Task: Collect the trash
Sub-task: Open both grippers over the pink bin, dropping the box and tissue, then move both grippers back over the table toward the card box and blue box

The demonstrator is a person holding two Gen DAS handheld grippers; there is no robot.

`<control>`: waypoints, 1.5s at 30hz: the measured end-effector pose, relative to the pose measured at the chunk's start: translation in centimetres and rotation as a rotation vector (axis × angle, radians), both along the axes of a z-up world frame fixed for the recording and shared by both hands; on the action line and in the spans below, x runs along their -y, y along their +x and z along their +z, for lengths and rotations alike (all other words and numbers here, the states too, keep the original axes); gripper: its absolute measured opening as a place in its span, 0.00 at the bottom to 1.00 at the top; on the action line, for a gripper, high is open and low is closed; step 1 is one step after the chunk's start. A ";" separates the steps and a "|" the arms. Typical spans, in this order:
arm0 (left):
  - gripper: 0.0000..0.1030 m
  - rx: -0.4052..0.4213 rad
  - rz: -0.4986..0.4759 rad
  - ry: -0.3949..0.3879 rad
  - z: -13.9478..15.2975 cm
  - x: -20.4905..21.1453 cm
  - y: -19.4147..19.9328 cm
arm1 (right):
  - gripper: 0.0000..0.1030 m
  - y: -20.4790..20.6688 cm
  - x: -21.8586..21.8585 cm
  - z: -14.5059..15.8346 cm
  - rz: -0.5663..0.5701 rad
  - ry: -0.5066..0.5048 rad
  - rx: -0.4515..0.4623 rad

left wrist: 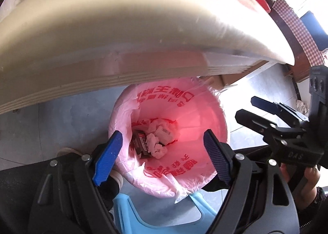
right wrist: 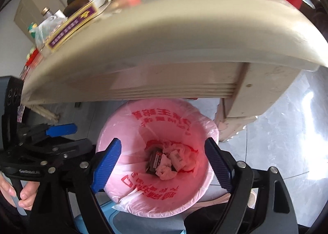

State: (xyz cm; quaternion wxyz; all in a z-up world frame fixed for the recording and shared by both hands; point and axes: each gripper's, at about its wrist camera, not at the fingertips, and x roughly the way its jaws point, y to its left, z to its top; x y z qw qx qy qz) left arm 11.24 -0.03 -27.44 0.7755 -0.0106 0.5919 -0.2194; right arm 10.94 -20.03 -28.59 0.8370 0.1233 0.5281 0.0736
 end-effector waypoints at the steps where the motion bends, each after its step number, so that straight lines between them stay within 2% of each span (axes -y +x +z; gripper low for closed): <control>1: 0.77 0.003 -0.004 -0.005 0.1 0.0 -0.1 | 0.79 0.0 0.1 0.0 -0.004 0.001 -0.001; 6: 0.77 0.026 -0.016 -0.027 1.8 -0.7 -0.5 | 0.79 -0.6 1.0 1.1 -0.023 0.005 0.025; 10: 0.77 0.085 -0.040 -0.017 5.1 -1.6 -1.3 | 0.79 -1.5 1.2 3.2 -0.021 0.026 0.085; 11: 0.77 0.107 -0.063 0.002 5.9 -1.5 -1.5 | 0.79 -1.7 1.1 3.7 -0.014 0.045 0.096; 14: 0.78 0.214 -0.175 0.132 8.8 -0.6 -2.2 | 0.79 -2.4 0.6 6.0 0.025 0.092 0.141; 16: 0.84 0.296 -0.219 0.208 11.6 -0.3 -2.3 | 0.79 -2.8 0.1 8.3 0.062 0.067 0.189; 19: 0.86 0.334 -0.252 0.191 15.1 -0.7 -1.6 | 0.79 -2.8 -0.1 12.1 0.123 0.026 0.258; 25: 0.88 0.338 -0.282 0.151 21.4 -1.5 1.1 | 0.81 -1.1 0.6 20.7 0.246 0.023 0.392; 30: 0.89 0.359 -0.397 0.163 25.5 -1.0 2.3 | 0.85 1.5 0.7 27.1 0.378 0.030 0.474; 34: 0.89 0.354 -0.500 0.196 25.5 0.2 3.6 | 0.85 4.2 0.5 29.6 0.486 0.021 0.476; 37: 0.89 0.321 -0.561 0.239 23.6 1.5 5.1 | 0.85 6.9 0.9 30.0 0.520 0.002 0.461; 41: 0.89 0.273 -0.628 0.242 21.1 2.8 6.5 | 0.85 10.5 2.0 28.7 0.530 0.007 0.418; 45: 0.89 0.229 -0.703 0.236 18.6 4.2 7.6 | 0.85 13.9 2.4 26.1 0.552 -0.015 0.364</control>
